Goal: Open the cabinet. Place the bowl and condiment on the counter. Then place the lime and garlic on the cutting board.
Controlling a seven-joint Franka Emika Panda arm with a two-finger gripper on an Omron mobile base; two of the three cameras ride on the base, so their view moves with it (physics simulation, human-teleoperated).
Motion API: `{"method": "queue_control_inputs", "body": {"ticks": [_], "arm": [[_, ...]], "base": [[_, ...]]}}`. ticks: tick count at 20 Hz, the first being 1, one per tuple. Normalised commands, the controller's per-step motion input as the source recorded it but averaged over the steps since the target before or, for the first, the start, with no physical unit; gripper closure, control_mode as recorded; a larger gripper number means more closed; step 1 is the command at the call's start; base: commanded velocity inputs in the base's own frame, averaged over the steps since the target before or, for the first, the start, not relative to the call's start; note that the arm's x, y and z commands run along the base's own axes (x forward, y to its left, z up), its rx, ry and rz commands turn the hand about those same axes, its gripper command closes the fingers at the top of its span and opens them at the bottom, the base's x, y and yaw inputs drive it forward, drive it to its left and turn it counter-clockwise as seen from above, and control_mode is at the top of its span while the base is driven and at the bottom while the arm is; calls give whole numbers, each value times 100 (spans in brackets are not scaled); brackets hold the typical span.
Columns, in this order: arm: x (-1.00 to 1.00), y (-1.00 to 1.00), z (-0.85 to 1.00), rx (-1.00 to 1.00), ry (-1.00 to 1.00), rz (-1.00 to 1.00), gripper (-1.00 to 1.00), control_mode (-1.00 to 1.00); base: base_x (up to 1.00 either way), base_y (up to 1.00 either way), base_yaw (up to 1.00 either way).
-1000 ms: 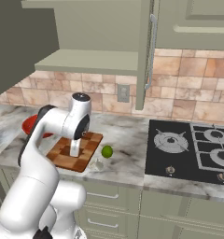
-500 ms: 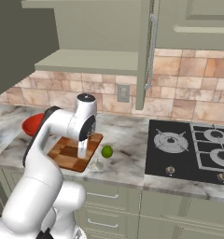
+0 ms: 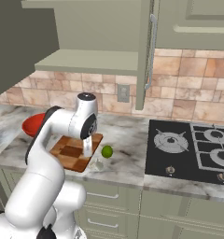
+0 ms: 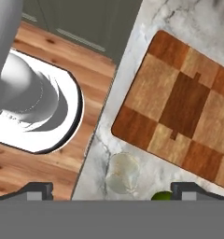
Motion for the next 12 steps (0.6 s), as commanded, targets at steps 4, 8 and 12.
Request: {"method": "queue_control_inputs", "body": {"ticks": [4,8,12], "arm": [[6,-6,-11,-7,-6,16,-100,-100],[5,-14,-19,-4,-4,13,-100,-100],[6,-19,-25,-5,-5,7,-100,-100]], "base": [[0,0,0],[0,0,0],[0,0,0]]}}
